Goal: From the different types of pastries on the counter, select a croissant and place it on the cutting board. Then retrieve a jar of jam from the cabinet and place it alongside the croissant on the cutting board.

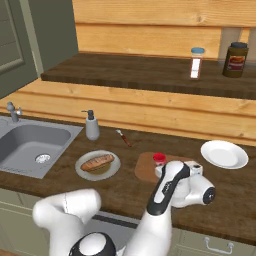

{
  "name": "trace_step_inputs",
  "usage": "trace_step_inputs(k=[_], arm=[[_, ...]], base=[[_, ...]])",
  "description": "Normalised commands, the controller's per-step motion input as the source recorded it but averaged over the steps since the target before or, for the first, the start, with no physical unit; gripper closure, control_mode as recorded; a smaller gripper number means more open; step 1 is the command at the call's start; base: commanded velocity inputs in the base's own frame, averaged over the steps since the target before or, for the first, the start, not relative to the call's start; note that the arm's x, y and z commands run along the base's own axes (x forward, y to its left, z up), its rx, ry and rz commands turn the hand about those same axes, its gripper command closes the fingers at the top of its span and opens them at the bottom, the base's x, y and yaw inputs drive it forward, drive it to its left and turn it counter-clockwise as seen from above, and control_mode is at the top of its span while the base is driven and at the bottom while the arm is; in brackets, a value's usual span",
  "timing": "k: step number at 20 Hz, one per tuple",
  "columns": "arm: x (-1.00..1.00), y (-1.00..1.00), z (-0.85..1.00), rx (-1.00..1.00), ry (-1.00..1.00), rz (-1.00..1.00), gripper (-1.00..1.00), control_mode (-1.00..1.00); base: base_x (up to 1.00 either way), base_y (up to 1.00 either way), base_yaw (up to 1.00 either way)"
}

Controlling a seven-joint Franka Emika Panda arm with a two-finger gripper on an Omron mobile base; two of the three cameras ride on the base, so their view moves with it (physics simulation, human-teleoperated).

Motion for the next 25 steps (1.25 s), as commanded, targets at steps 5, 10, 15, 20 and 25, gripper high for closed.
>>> trace_step_inputs(k=[5, 10, 15, 20, 25], arm=[[-0.99, 0.19, 0.87, 0.0, -0.03, -0.01, -1.0, -1.0], [-1.0, 0.39, 0.8, -0.04, 0.07, -0.03, -1.0, -1.0], [-1.0, 0.8, 0.45, -0.03, 0.05, 0.0, -1.0, -1.0], [-0.87, 1.0, 0.37, -0.1, 0.0, 0.05, -1.0, -1.0], [-0.49, 1.0, 0.57, -0.24, 0.01, 0.21, -1.0, -1.0]], base=[[0.0, 0.0, 0.0], [0.0, 0.0, 0.0], [0.0, 0.0, 0.0], [0.0, 0.0, 0.0], [0.0, 0.0, 0.0]])
